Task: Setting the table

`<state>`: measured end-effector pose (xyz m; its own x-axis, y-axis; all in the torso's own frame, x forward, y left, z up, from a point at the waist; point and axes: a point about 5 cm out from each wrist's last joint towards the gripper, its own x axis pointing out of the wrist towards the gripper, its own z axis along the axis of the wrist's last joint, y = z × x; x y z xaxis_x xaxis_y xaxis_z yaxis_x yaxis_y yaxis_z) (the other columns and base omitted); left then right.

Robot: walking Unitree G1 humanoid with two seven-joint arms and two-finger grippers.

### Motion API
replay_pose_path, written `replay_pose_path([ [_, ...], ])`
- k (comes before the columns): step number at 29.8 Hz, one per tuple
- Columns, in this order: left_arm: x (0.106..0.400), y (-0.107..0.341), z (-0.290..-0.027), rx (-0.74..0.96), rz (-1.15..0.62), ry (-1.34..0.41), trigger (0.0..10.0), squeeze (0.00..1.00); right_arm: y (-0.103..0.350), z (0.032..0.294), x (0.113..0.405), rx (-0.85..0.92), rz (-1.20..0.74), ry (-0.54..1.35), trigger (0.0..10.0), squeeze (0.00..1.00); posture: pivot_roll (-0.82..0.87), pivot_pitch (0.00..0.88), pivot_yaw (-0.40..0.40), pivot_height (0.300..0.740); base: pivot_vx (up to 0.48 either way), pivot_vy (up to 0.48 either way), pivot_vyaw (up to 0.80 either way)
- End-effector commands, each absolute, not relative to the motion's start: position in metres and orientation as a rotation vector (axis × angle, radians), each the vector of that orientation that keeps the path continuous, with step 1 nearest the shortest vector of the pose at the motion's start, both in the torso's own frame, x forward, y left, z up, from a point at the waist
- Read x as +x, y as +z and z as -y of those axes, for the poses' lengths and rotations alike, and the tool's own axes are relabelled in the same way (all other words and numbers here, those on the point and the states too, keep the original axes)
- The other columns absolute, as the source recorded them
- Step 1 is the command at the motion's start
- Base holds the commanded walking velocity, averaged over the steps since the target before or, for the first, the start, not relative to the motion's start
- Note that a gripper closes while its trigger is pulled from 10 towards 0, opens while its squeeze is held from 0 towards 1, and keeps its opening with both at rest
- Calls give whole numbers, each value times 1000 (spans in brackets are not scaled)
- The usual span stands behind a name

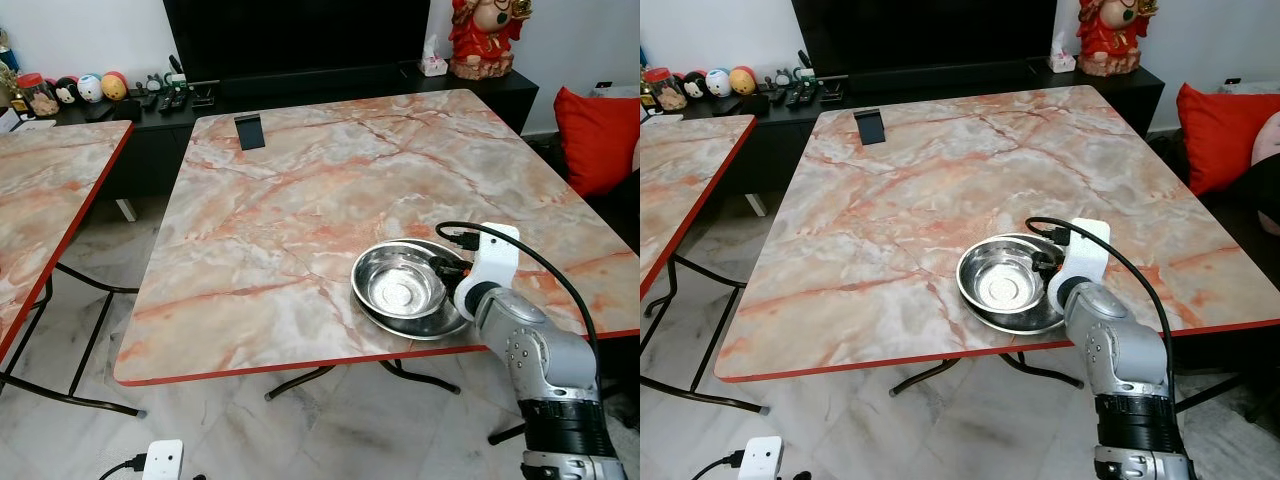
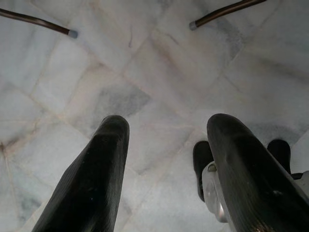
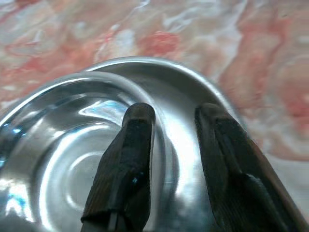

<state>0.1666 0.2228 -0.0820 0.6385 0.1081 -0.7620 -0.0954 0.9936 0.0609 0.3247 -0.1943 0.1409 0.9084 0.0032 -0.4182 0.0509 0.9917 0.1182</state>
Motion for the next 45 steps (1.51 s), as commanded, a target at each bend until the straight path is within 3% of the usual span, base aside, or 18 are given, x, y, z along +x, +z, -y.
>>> replay_pose_path([
  [1,166,-82,-223,9,-871,121,10000,0,143,197,327,74,-431,-39,10000,0,-85,0,62,740,0,0,0],
  [7,169,-81,-222,8,-862,118,10000,0,148,210,328,-56,-416,-85,10000,0,-86,0,62,740,0,0,0],
  [15,171,-80,-221,9,-849,115,10000,0,186,200,338,66,-189,-21,10000,0,-87,0,65,740,0,0,0],
  [21,172,-80,-220,9,-843,112,10000,0,189,186,339,142,-199,56,10000,0,-86,0,65,740,0,0,0],
  [30,174,-79,-219,5,-838,113,10000,0,177,156,332,76,-320,245,10000,0,-88,0,64,740,0,0,0],
  [45,178,-77,-217,6,-822,103,10000,0,163,151,325,64,-417,310,10000,0,-92,0,69,740,0,0,0],
])
